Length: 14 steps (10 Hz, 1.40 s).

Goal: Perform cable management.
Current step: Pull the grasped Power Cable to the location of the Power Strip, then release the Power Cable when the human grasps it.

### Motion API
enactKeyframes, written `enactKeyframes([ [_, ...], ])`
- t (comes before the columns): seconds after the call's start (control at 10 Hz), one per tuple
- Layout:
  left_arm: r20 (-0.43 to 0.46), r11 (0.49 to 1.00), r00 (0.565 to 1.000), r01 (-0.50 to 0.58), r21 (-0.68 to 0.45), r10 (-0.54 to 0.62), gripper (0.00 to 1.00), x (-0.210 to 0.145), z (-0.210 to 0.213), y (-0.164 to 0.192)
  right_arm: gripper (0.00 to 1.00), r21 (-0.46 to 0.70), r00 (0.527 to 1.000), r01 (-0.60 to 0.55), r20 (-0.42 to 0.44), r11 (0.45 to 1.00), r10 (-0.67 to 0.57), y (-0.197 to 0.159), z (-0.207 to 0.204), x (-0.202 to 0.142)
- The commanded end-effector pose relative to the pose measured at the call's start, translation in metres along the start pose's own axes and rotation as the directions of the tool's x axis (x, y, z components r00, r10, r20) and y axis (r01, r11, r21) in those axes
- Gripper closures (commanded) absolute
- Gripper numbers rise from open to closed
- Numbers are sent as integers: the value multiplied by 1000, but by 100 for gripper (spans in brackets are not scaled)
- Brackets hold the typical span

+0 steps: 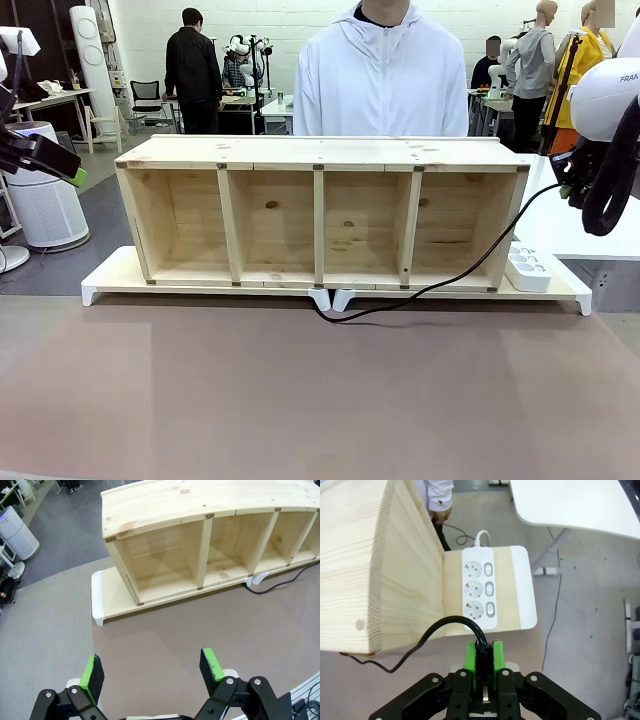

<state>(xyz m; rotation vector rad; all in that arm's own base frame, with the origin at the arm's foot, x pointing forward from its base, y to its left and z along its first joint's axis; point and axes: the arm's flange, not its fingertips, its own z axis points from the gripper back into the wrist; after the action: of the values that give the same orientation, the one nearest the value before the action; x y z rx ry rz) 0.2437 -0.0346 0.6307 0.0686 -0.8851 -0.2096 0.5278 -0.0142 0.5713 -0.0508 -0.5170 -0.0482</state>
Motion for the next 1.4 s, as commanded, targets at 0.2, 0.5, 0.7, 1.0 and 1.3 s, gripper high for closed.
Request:
enactKeyframes([
  [0.2, 7, 1000, 1000, -2, 0, 2, 0, 1, -1, 0, 84, 21, 1000, -4, -9, 1000, 4, -5, -8, 17],
  [0.5, 7, 1000, 1000, -2, 0, 2, 0, 1, -1, 0, 84, -2, 1000, 3, -9, 1000, -3, -2, -9, 9],
  [0.7, 7, 1000, 1000, -2, 0, 2, 0, 1, -1, 0, 84, -2, 1000, 3, -9, 1000, -3, -2, -9, 9],
  [1.0, 7, 1000, 1000, -2, 0, 2, 0, 1, -1, 0, 84, -2, 1000, 3, -9, 1000, -3, -2, -9, 9],
  [1.3, 7, 1000, 1000, -2, 0, 2, 0, 1, -1, 0, 84, -2, 1000, 3, -9, 1000, -3, -2, -9, 9],
])
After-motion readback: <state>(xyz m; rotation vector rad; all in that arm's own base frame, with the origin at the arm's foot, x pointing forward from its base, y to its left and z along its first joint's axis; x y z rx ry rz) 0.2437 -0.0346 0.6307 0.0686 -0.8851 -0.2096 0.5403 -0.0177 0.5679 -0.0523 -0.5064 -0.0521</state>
